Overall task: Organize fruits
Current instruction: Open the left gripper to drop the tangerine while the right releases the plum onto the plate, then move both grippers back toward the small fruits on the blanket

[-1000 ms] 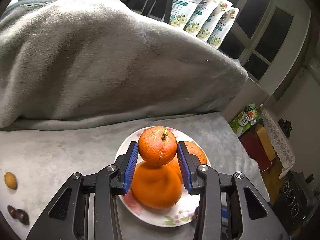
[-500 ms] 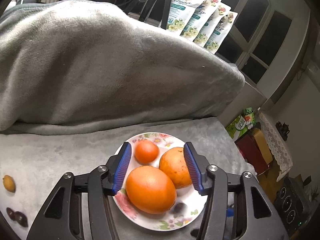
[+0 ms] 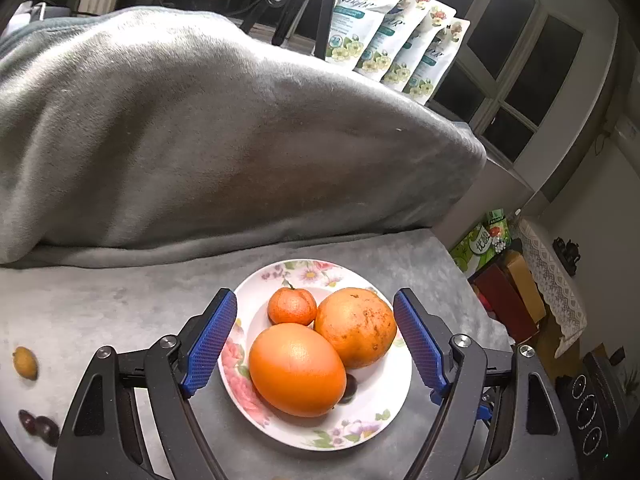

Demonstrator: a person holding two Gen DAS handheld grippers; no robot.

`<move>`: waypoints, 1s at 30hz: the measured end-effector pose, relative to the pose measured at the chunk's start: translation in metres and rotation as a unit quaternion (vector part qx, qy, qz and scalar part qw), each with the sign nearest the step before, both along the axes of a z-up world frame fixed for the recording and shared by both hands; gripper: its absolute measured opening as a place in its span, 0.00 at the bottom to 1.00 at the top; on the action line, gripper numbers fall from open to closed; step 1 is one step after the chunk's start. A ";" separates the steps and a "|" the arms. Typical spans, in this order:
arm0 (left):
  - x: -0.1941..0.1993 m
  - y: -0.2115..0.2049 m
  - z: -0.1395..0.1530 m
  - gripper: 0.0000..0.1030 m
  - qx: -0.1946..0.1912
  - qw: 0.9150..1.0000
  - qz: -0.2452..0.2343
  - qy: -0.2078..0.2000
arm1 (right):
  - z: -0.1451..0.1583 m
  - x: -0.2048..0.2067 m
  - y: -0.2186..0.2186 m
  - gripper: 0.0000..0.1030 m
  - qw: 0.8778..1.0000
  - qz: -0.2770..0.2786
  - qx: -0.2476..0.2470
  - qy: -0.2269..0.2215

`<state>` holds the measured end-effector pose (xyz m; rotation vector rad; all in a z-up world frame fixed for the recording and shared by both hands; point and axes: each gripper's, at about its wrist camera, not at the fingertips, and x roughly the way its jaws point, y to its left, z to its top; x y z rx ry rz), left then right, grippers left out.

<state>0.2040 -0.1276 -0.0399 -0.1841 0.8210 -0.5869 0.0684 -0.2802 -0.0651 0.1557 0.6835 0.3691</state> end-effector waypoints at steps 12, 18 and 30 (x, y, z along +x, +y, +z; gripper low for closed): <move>-0.024 0.022 0.018 0.78 0.020 0.999 0.001 -0.046 | 0.009 -0.010 0.000 0.88 1.000 -0.013 0.005 -0.014; -0.040 0.054 0.024 0.78 0.038 0.997 0.013 -0.068 | 0.009 -0.016 0.003 0.88 0.999 -0.005 0.029 -0.015; -0.065 0.108 -0.004 0.69 0.048 0.997 0.041 -0.034 | 0.007 -0.029 0.048 0.88 0.997 0.075 -0.006 -0.005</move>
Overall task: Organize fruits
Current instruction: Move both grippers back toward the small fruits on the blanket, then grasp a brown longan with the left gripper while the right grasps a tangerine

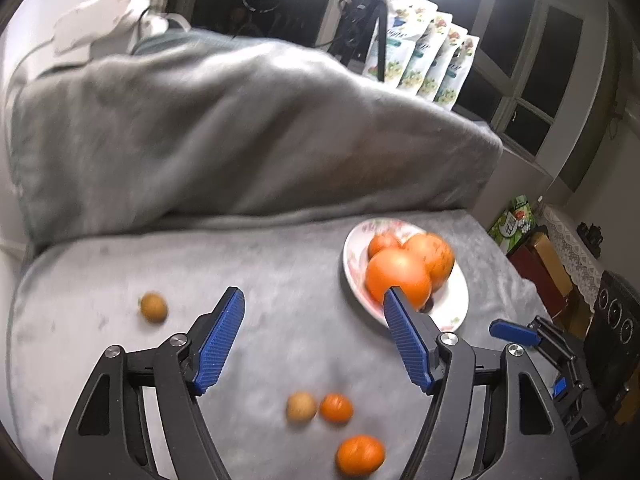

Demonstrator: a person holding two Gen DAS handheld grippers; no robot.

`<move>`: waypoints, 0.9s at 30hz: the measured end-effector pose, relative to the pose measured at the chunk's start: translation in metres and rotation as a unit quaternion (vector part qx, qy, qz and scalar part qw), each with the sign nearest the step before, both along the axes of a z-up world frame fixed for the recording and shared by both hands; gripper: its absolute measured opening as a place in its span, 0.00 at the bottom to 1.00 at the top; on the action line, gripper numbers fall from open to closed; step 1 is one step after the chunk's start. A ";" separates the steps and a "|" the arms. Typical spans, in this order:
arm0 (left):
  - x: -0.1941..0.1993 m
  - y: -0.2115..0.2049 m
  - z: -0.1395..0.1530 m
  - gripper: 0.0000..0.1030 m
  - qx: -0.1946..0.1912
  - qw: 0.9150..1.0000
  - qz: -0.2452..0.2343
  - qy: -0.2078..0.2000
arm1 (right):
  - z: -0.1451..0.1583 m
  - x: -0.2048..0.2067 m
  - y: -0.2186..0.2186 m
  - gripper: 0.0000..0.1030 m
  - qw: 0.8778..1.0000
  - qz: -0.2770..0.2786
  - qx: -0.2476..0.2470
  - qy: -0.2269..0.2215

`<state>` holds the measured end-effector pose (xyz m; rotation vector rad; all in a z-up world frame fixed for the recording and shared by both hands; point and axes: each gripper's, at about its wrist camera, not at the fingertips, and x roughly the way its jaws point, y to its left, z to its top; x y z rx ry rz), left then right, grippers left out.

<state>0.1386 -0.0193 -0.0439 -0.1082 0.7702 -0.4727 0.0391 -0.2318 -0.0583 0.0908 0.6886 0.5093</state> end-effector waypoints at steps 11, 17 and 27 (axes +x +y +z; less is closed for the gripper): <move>-0.016 0.017 -0.054 0.40 -0.042 0.996 0.001 0.074 | -0.018 -0.006 0.041 0.88 0.997 0.066 -0.004 0.031; -0.022 0.022 -0.072 0.39 -0.056 0.994 0.002 0.095 | -0.029 -0.005 0.058 0.79 0.995 0.090 -0.010 0.047; -0.027 0.019 -0.084 0.37 -0.055 0.993 -0.002 0.106 | -0.042 0.000 0.076 0.66 0.992 0.108 -0.023 0.065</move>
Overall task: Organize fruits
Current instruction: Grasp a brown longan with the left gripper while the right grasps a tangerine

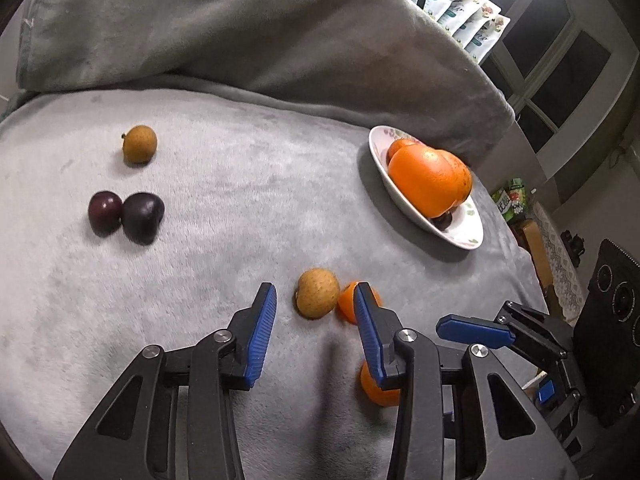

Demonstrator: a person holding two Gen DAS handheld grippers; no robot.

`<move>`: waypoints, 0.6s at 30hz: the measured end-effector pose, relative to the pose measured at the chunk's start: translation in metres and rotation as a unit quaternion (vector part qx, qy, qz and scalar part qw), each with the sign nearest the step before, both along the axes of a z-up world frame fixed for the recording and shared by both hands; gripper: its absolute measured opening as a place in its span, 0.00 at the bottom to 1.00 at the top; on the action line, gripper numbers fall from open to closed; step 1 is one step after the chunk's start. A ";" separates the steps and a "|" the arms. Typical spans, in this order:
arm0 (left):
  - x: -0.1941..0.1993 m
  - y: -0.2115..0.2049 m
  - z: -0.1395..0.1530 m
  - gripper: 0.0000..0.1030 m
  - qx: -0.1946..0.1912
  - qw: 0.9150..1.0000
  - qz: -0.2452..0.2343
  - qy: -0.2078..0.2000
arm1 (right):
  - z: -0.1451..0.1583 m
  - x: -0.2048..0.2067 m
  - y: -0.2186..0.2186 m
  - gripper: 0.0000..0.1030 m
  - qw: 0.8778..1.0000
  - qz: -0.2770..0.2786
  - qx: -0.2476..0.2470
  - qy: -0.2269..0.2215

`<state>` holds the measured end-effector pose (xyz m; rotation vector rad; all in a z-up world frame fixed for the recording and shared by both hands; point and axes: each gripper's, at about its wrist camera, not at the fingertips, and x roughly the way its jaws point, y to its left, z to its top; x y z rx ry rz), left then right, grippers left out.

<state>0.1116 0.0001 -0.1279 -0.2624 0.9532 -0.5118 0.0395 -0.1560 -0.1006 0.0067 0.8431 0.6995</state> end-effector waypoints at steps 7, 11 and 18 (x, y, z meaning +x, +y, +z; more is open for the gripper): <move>0.002 0.000 -0.004 0.32 -0.003 1.000 0.002 0.008 | -0.004 0.006 0.007 0.60 1.000 0.006 -0.005 0.007; 0.003 0.000 -0.005 0.32 0.000 1.000 0.000 0.009 | -0.006 0.006 0.010 0.58 1.000 0.010 -0.011 0.010; 0.007 -0.007 -0.005 0.32 0.012 1.000 -0.006 0.009 | -0.010 0.010 0.016 0.48 1.000 0.009 -0.018 0.015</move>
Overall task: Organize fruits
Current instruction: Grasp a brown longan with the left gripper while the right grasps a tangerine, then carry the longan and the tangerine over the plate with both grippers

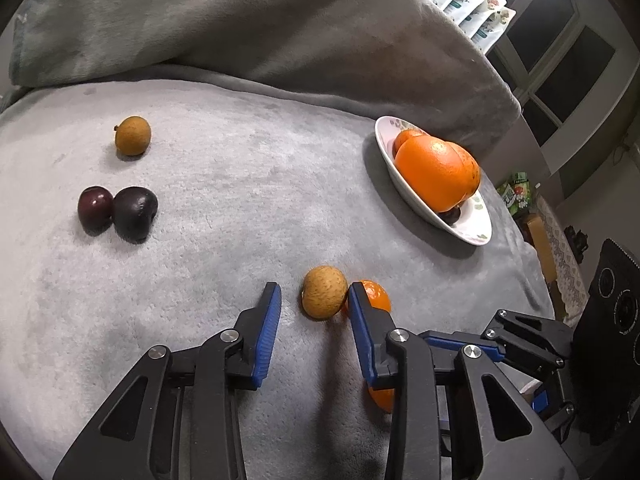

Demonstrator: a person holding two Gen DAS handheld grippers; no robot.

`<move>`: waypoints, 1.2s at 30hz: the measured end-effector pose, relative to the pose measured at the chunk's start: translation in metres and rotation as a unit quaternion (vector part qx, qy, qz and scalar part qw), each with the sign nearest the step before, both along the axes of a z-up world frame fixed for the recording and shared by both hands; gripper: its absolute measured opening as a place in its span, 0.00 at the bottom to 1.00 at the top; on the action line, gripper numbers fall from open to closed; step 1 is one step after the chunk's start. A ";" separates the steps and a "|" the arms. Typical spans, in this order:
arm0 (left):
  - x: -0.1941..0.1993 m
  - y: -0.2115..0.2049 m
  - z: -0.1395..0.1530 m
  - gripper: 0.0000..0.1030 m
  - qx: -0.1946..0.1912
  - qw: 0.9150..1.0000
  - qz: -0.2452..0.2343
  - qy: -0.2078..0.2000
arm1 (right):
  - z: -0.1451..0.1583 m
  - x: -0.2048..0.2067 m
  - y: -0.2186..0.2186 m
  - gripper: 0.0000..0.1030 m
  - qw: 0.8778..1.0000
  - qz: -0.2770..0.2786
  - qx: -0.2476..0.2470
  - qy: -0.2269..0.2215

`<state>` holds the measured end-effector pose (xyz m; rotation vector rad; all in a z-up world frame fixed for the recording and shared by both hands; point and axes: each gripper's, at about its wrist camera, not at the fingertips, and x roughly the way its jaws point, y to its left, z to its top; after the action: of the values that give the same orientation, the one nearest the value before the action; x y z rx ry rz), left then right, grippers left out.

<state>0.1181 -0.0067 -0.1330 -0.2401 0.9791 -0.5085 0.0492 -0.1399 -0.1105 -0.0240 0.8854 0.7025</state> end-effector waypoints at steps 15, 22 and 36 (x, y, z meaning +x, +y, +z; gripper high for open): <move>-0.002 -0.008 0.000 0.21 0.004 1.000 0.001 -0.010 | -0.002 0.000 -0.002 0.38 1.000 -0.008 0.002 0.004; -0.005 0.003 0.001 0.21 -0.019 1.000 0.020 -0.006 | 0.003 -0.004 -0.012 0.37 1.000 -0.019 0.009 -0.002; -0.003 0.011 0.022 0.21 -0.055 0.997 0.040 -0.028 | 0.024 -0.010 -0.055 0.37 0.997 -0.067 0.019 -0.030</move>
<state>0.1154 0.0041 -0.1109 -0.3610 0.8843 -0.4949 0.0393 -0.1946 -0.0861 0.0483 0.8080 0.5904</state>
